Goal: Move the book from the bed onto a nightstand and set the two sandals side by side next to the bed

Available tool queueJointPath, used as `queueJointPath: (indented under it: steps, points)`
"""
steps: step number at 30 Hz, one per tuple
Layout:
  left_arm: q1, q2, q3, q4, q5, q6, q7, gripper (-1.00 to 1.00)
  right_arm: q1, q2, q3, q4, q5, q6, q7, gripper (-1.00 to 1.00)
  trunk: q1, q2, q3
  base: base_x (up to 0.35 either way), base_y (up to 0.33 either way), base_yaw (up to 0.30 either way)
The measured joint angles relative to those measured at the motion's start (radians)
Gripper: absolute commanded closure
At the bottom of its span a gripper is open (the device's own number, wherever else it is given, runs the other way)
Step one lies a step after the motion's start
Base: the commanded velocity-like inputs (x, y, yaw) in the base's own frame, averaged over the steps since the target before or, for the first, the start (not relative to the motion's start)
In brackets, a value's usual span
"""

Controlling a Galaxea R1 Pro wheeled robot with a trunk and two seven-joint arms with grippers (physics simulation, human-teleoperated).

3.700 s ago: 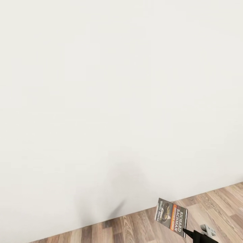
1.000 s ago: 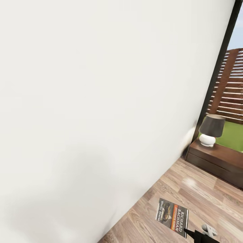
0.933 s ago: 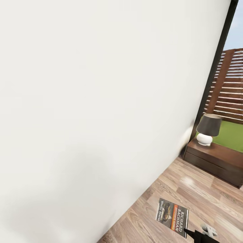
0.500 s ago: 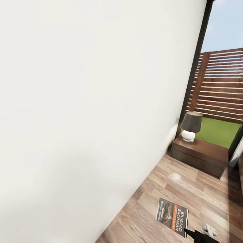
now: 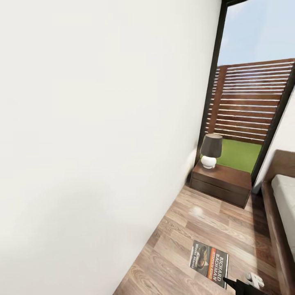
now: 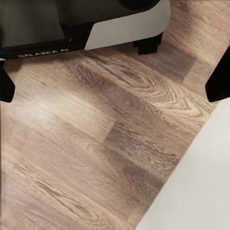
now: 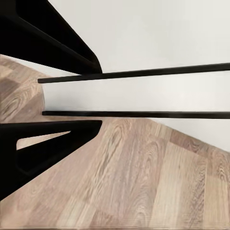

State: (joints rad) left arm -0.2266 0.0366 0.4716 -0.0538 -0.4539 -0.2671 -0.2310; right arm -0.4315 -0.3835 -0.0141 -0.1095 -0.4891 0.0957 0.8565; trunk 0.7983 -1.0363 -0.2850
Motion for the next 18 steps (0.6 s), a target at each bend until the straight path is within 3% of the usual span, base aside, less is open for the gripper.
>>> queueJointPath:
  steps: [12, 18]
  points:
    - [0.000, 0.000, 0.000, 0.000, 0.000, 0.000, 0.000, -1.00, 0.000, 0.000, 0.000, 0.000, 0.000, 0.000, 0.000, 1.00, 0.000, 0.000, 0.000, 0.060, 0.004, -0.284]
    - [0.000, 0.000, 0.000, 0.000, 0.000, 0.000, 0.000, -1.00, 0.000, 0.000, 0.000, -0.001, 0.000, 0.000, 0.000, 1.00, 0.000, 0.000, 0.000, 0.201, 0.097, -0.284]
